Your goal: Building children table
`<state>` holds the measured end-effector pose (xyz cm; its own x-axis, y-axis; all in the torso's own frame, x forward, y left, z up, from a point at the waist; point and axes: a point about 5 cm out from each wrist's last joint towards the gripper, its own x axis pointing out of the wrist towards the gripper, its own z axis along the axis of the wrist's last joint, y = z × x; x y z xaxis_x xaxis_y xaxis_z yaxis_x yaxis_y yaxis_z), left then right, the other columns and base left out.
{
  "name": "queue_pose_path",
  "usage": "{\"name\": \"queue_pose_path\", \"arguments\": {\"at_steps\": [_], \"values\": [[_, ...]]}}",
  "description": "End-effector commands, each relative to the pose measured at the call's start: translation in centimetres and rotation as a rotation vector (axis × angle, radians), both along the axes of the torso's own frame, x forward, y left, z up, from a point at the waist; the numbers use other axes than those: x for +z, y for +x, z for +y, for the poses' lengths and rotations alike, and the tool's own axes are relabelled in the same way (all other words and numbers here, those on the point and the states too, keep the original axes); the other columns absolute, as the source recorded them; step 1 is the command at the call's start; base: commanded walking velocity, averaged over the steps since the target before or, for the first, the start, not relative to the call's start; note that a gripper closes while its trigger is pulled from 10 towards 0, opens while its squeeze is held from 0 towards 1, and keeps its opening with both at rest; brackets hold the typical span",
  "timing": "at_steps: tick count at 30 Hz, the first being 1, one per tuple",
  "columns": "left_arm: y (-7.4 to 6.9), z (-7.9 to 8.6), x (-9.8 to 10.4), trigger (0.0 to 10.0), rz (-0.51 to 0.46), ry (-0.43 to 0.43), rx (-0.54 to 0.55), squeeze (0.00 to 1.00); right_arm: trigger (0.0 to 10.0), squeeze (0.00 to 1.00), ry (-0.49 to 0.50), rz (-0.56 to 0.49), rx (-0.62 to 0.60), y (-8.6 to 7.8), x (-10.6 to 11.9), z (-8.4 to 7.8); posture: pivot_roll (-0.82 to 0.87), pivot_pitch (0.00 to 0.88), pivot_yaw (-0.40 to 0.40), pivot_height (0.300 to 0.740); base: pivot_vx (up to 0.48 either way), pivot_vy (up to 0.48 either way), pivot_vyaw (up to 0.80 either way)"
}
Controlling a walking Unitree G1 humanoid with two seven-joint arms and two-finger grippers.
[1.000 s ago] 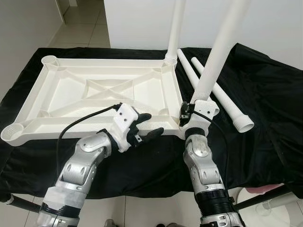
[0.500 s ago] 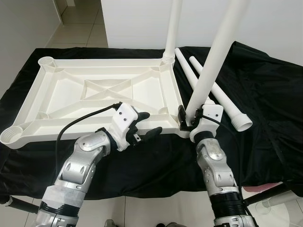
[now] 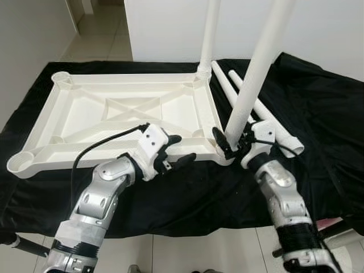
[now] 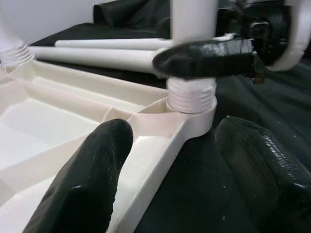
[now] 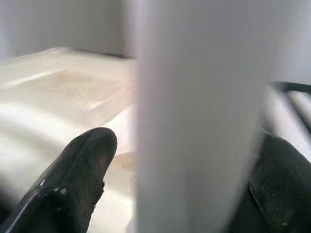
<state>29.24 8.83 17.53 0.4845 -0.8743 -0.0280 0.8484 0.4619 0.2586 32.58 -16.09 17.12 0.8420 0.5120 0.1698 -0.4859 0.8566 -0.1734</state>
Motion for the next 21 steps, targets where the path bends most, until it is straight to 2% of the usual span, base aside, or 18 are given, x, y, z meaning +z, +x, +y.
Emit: {"name": "queue_pose_path", "arguments": {"at_steps": [1, 2, 3, 4, 5, 8, 14, 18, 19, 21], "values": [[0.1, 0.2, -0.8, 10.0, 0.010, 0.019, 0.044, 0.00, 10.0, 0.00, -0.017, 0.020, 0.054, 0.1, -0.5, 0.4, -0.07, 0.034, 0.006, 0.740, 0.000, 0.000, 0.00], [0.0, 0.1, -0.8, 10.0, 0.005, 0.021, 0.042, 0.00, 8.2, 0.00, -0.025, 0.027, 0.068, 0.2, -0.5, 0.3, -0.07, 0.033, 0.007, 0.740, 0.000, 0.000, 0.00], [0.0, 0.1, -0.8, 10.0, 0.005, 0.021, 0.042, 0.00, 8.2, 0.00, -0.025, 0.027, 0.068, 0.2, -0.5, 0.3, -0.07, 0.033, 0.007, 0.740, 0.000, 0.000, 0.00], [0.0, 0.0, -0.8, 10.0, 0.001, 0.021, 0.039, 0.00, 2.5, 0.00, -0.039, 0.038, 0.080, 0.4, -0.7, 0.2, -0.07, 0.032, 0.008, 0.740, 0.000, 0.000, 0.00], [0.0, -0.1, -0.8, 10.0, -0.004, 0.020, 0.037, 0.00, 0.2, 0.00, -0.050, 0.043, 0.083, 0.6, -0.8, 0.0, -0.07, 0.030, 0.007, 0.740, 0.000, 0.000, 0.00], [0.0, -0.1, -0.7, 10.0, -0.008, 0.020, 0.037, 0.00, 0.0, 0.00, -0.060, 0.055, 0.080, 0.8, -1.1, -0.2, -0.07, 0.034, 0.005, 0.740, 0.000, 0.000, 0.00], [0.1, 0.0, -0.7, 10.0, -0.015, 0.022, 0.045, 0.00, 0.0, 0.00, -0.048, 0.086, 0.067, 0.8, -1.9, -0.8, -0.07, 0.035, 0.005, 0.740, 0.000, 0.000, 0.00], [0.1, 0.1, -0.6, 10.0, -0.017, 0.022, 0.056, 0.00, 0.0, 0.00, -0.013, 0.106, 0.033, 0.8, -2.2, -1.8, -0.06, 0.047, 0.005, 0.740, 0.000, 0.000, 0.00], [0.2, 0.2, -0.7, 10.0, -0.018, 0.021, 0.060, 0.00, 10.0, 0.00, -0.001, 0.106, 0.021, 0.7, -2.3, -2.0, -0.06, 0.050, 0.004, 0.740, 0.000, 0.000, 0.00], [0.2, 0.2, -0.7, 10.0, -0.018, 0.021, 0.062, 0.00, 10.0, 0.00, 0.018, 0.113, 0.007, 0.7, -2.4, -1.9, -0.06, 0.053, 0.003, 0.740, 0.000, 0.000, 0.00]]}}
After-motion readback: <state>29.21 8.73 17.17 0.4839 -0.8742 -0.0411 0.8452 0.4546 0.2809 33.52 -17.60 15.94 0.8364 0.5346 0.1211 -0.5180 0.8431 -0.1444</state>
